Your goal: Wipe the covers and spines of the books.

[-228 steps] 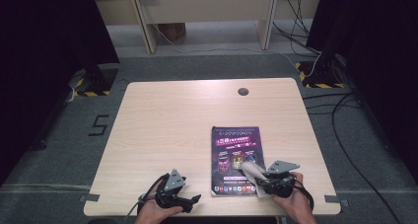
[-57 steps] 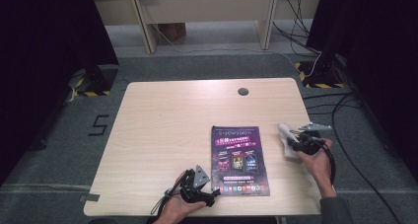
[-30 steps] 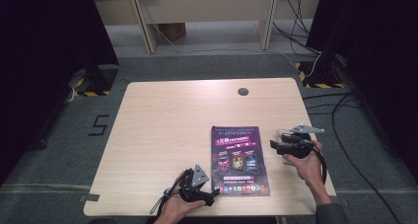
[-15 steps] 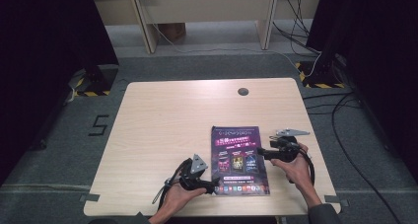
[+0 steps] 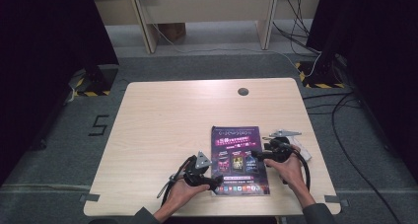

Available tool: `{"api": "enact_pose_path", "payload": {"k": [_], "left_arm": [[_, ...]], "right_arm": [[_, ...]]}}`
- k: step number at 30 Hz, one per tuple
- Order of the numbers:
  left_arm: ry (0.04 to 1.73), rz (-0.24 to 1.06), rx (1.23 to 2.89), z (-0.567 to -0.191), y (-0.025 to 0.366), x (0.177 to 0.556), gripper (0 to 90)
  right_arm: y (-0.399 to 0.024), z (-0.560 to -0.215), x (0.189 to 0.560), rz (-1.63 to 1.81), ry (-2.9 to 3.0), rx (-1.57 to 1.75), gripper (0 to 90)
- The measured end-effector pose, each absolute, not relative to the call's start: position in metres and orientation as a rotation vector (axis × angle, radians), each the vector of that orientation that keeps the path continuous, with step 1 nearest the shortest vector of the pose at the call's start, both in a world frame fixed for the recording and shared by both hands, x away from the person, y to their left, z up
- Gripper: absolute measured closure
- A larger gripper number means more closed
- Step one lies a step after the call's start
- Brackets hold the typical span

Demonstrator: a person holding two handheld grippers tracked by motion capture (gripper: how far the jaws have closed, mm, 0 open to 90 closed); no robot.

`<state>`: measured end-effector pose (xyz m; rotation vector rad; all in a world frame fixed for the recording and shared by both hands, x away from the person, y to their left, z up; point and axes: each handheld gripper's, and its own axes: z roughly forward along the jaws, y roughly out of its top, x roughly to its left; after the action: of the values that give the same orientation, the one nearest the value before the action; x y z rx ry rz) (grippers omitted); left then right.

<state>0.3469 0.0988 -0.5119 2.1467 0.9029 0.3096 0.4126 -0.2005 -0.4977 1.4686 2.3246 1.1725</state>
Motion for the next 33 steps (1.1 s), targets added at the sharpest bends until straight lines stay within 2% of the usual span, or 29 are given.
{"api": "enact_pose_path", "payload": {"k": [25,30,33], "left_arm": [[0.89,0.238,2.156,-0.513,0.095,0.333,23.5],[0.894,0.206,2.153,-0.511,0.106,0.326,29.3],[0.911,0.217,2.159,-0.511,0.107,0.324,27.6]], "right_arm": [[-0.194,-0.508,0.414,1.278,2.285,1.57,32.0],[-0.192,-0.51,0.415,1.355,2.294,1.604,36.1],[-0.192,-0.511,0.416,1.368,2.292,1.618,39.5]]}}
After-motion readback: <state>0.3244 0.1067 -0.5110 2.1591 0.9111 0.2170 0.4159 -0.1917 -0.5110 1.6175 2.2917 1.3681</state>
